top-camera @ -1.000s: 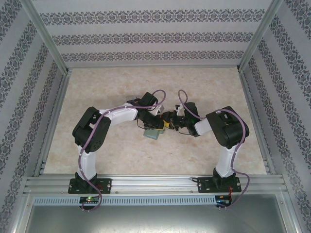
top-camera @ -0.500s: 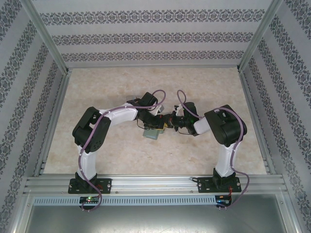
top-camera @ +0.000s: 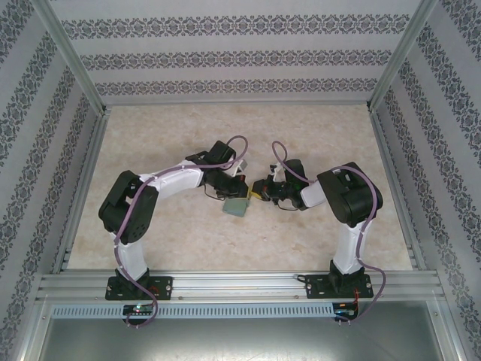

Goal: Put the credit cards into the card holder

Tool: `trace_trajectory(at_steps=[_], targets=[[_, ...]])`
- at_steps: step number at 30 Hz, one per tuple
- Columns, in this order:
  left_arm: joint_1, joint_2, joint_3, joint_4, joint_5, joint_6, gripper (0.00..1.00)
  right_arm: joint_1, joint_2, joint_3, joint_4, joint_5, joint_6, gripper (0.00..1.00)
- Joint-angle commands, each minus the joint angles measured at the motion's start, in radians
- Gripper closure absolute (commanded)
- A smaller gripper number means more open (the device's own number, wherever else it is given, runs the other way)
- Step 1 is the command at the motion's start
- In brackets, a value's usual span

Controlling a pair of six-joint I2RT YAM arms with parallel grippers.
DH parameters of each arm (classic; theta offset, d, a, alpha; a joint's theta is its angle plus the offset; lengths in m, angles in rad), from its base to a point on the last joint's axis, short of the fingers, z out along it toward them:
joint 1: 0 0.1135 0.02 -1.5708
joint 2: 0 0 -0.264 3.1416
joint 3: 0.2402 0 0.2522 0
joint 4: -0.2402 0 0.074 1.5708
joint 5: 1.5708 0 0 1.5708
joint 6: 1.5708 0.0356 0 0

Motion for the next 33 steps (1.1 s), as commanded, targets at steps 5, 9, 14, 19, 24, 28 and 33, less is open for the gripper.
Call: trace_trajectory(at_steps=[5,9,14,19,24,28,33], targets=[[0.038,-0.003,-0.02,-0.011,-0.007,0.035,1.0,-0.013,-0.027,0.002,-0.118,0.032,-0.115,1.0],[0.039,0.016,-0.031,-0.01,-0.036,0.05,1.0,-0.011,-0.026,0.006,-0.116,0.026,-0.12,1.0],[0.05,0.036,-0.048,-0.004,-0.062,0.058,1.0,-0.011,-0.042,0.007,-0.122,0.03,-0.137,1.0],[0.049,0.056,-0.055,0.003,-0.09,0.078,1.0,-0.006,-0.056,0.012,-0.126,0.029,-0.14,1.0],[0.049,0.079,-0.062,0.054,-0.087,0.06,1.0,0.0,-0.054,0.018,-0.134,0.035,-0.145,1.0],[0.05,0.076,-0.048,0.054,-0.075,0.06,1.0,0.005,-0.045,0.017,-0.13,0.038,-0.14,1.0],[0.05,0.056,-0.034,0.059,-0.047,0.054,1.0,0.003,-0.038,0.014,-0.122,0.043,-0.135,1.0]])
